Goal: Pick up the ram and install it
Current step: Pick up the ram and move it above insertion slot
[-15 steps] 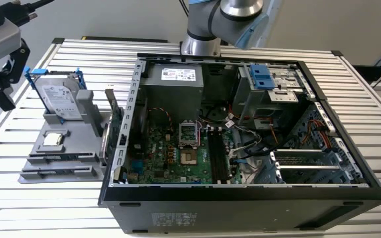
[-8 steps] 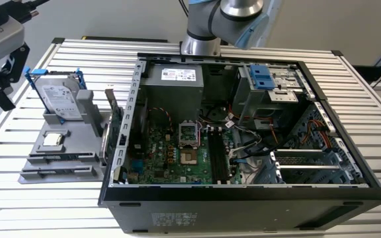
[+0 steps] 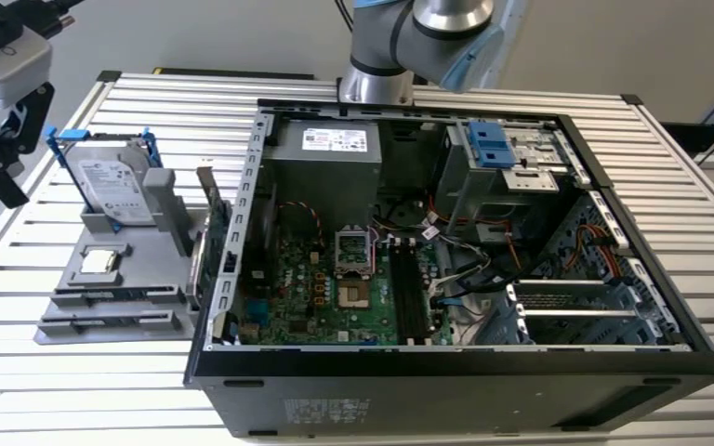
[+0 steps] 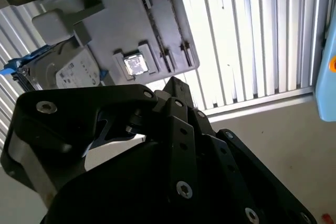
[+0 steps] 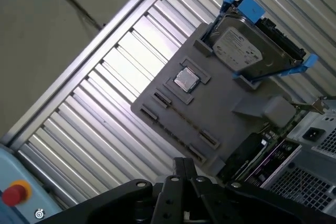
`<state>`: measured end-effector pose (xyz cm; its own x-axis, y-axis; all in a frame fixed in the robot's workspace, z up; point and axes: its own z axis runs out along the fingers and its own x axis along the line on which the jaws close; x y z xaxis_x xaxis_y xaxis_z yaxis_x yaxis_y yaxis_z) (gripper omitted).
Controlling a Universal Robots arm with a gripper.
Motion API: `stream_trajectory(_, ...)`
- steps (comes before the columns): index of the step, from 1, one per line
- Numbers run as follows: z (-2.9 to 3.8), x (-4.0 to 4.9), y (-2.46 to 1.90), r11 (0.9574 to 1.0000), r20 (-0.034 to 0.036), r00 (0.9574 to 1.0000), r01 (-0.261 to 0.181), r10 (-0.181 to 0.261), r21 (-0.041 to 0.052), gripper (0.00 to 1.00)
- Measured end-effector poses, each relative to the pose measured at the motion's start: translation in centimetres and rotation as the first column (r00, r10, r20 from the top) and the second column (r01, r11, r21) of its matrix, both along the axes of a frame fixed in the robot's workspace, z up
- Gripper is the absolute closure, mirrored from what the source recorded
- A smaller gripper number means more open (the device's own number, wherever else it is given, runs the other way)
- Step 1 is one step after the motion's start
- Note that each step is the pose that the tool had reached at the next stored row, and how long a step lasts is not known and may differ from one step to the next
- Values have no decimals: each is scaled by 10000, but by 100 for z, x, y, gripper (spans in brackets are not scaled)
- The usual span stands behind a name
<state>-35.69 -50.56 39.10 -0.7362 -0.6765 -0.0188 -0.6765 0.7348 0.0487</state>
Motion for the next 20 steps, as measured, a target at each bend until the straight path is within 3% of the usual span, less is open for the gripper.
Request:
stream_trajectory(13, 0, -1, 0, 9995, -1, 9995, -307, 307, 0, 100)
stream_trajectory(20, 0, 0, 0, 9966, 0, 9966, -830, 830, 0, 100)
